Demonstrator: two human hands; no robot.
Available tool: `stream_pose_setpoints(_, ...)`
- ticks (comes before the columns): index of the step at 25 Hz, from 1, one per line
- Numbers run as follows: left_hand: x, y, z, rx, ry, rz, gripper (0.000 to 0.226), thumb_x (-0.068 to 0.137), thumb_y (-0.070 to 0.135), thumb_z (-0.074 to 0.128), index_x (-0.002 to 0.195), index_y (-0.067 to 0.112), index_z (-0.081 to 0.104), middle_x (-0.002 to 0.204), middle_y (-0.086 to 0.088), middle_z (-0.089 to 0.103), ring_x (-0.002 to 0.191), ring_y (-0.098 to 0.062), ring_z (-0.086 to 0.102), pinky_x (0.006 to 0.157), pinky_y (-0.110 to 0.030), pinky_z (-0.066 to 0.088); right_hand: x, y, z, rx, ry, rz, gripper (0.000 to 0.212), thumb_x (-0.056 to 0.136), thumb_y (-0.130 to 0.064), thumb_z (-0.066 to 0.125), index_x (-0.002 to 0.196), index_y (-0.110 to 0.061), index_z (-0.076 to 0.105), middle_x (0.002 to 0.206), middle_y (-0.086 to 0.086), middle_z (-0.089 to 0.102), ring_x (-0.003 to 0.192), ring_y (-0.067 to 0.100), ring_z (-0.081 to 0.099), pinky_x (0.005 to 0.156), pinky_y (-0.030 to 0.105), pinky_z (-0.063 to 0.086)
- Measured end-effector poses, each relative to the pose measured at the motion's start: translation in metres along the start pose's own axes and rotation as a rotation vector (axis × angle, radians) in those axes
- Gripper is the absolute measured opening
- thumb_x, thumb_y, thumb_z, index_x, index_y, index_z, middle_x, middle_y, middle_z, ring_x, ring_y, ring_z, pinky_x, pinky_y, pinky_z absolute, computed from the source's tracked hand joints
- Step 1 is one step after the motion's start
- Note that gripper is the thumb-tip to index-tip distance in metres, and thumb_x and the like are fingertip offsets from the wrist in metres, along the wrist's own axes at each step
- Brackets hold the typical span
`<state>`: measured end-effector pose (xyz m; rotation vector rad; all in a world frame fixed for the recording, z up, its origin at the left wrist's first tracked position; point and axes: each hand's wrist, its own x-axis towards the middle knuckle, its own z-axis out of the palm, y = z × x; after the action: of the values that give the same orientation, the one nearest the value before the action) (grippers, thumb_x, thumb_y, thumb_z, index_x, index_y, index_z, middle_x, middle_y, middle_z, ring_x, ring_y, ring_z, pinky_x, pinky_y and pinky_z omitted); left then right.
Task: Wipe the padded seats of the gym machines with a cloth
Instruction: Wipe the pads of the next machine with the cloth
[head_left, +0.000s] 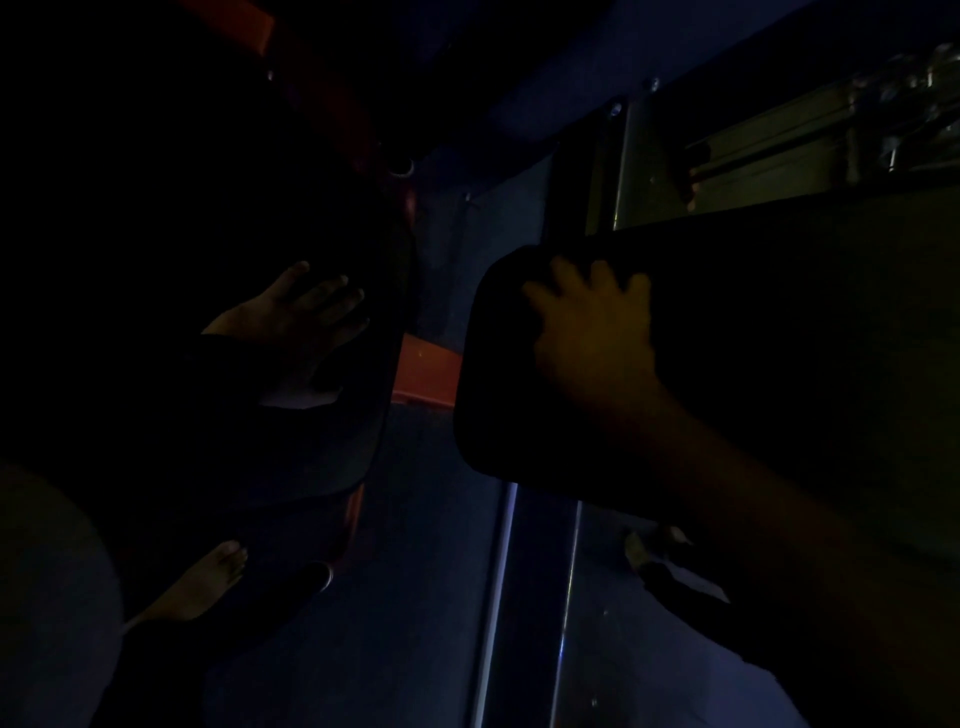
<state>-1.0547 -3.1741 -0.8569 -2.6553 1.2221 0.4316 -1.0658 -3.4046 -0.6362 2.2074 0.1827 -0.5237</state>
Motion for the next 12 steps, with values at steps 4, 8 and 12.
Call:
stream_pose_setpoints(4,-0.002,-0.002,-0.005,-0.041,0.024,0.003,0.095,0.089,0.079,0.025,0.162,0.025,-0.004,0.170,-0.008,-0.008,0.156,-0.030,-0.007,0.121,-0.056,-0.006,-0.003,-0.024,0.003,-0.182,0.015,-0.140,0.060,0.102,-0.042,0.041,0.157,-0.025,0.025,0.165,0.012,0.015,0.142,0.042,0.026,0.108,0.052,0.030)
stream_pose_setpoints(8,0.000,-0.001,0.000,-0.037,0.029,-0.005,0.095,0.089,0.079,0.026,0.162,0.025,-0.003,0.170,-0.008,-0.008,0.156,-0.031,-0.007,0.121,-0.056,-0.006,0.027,-0.002,-0.010,-0.006,0.017,0.150,0.062,0.098,-0.045,0.051,0.154,-0.031,0.031,0.162,0.007,0.024,0.141,0.037,0.030,0.107,0.051,0.030)
stream_pose_setpoints(12,0.001,-0.001,0.000,-0.040,0.070,0.000,0.096,0.089,0.079,0.027,0.162,0.024,-0.002,0.170,-0.008,-0.006,0.156,-0.031,-0.006,0.122,-0.057,-0.005,0.009,-0.041,0.008,-0.169,0.028,-0.167,0.050,0.101,-0.036,0.042,0.149,-0.025,0.039,0.156,0.010,0.032,0.135,0.038,0.035,0.102,0.048,0.033)
